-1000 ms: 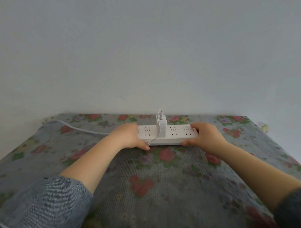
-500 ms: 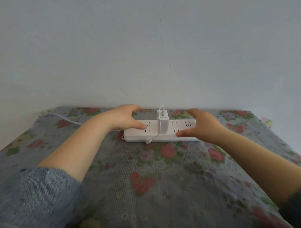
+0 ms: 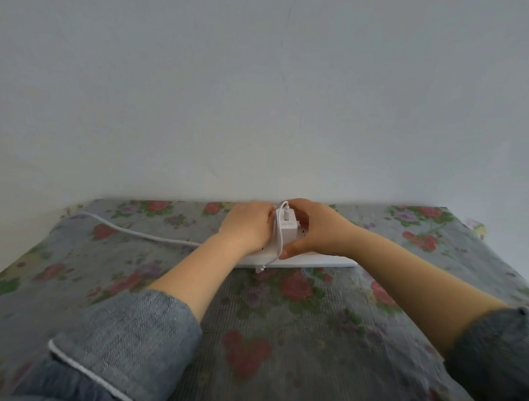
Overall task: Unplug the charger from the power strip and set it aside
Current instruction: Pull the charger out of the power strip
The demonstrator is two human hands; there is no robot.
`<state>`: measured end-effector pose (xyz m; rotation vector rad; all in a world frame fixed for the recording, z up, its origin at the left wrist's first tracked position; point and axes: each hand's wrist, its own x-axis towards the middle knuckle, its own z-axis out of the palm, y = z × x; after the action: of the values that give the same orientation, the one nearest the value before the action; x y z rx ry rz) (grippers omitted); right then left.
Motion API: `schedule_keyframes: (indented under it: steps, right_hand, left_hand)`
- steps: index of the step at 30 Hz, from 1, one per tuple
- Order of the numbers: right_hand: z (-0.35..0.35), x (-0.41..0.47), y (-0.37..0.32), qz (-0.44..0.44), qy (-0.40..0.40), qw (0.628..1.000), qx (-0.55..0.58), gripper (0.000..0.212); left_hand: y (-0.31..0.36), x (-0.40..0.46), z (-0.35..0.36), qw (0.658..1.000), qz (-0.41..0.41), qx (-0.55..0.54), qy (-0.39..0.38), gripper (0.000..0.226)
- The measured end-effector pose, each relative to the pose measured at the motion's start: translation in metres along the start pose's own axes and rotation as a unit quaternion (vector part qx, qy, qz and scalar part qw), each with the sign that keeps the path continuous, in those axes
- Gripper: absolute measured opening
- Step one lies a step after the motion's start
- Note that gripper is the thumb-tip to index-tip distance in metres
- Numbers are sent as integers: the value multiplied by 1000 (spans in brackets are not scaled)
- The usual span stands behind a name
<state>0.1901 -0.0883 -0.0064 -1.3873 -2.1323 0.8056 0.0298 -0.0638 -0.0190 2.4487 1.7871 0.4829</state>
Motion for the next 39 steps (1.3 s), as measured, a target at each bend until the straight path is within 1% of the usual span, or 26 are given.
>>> schedule_keyframes:
  steps: [3, 6, 12, 16, 20, 23, 28, 32, 39]
  right_hand:
    - [3, 1, 4, -21, 2, 1000, 3, 82]
    - [8, 1, 11, -30, 10, 1000, 4, 73]
    - [7, 5, 15, -34, 1, 999, 22, 69]
    - [12, 7, 16, -40, 5, 999, 15, 68]
    - [10, 12, 14, -48, -4, 999, 10, 51]
    - [11, 15, 11, -61, -17, 998, 9, 44]
    - [16, 15, 10, -66, 0, 998, 4, 45]
    - [17, 13, 12, -53, 29, 998, 2, 47]
    - [18, 9, 12, -54, 52, 997, 32, 44]
  left_hand:
    - [-1, 4, 9, 999, -2, 42, 6, 23]
    - [-2, 4, 17, 998, 2, 55, 9, 24]
    - [-4, 4, 21, 999, -12, 41, 15, 27]
    - [-5, 4, 23, 999, -18, 43, 21, 27]
    - [-7, 6, 27, 999, -22, 33, 23, 29]
    - [-8, 7, 28, 999, -24, 35, 24, 29]
    - [-9, 9, 29, 998, -28, 42, 28, 31]
    - [-9, 9, 29, 998, -31, 42, 30, 33]
    - [-6, 7, 26, 998, -37, 53, 27, 31]
